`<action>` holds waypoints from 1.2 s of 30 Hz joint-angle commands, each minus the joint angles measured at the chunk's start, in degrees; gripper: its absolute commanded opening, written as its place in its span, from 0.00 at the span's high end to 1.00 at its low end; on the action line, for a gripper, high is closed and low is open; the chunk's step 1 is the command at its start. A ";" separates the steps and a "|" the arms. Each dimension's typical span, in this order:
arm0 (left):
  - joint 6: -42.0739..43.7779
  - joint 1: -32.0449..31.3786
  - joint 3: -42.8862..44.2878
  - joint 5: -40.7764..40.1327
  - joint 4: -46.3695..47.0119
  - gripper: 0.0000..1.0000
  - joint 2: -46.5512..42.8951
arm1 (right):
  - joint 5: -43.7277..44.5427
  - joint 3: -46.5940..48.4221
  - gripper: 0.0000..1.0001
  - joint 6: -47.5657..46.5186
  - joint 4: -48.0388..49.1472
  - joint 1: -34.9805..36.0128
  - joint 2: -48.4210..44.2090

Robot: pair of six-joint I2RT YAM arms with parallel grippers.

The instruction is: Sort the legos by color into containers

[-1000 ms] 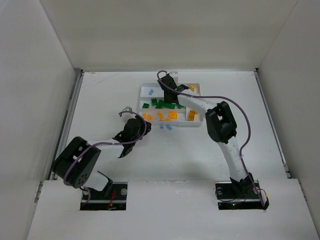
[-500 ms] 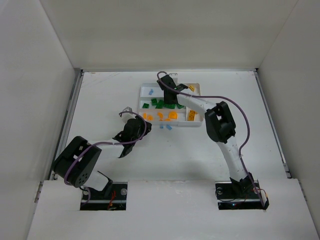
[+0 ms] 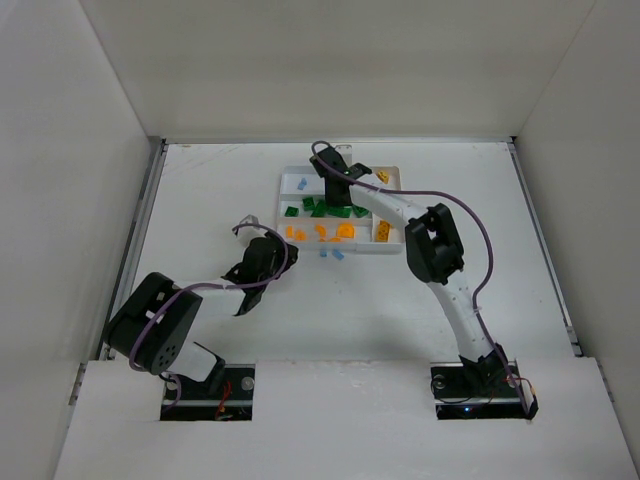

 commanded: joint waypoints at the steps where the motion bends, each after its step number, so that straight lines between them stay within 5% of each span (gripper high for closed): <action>1: -0.77 0.51 -1.08 0.56 2.81 0.67 -1.88 | 0.52 2.93 0.70 1.03 -1.85 0.40 0.79; 24: -0.33 3.41 -2.92 1.70 2.81 0.67 -5.66 | 1.48 8.38 0.83 0.68 -5.80 0.22 3.52; 36: -0.07 3.23 -2.84 1.61 2.81 0.67 -5.66 | 1.83 -0.05 0.89 0.86 2.98 0.31 -2.63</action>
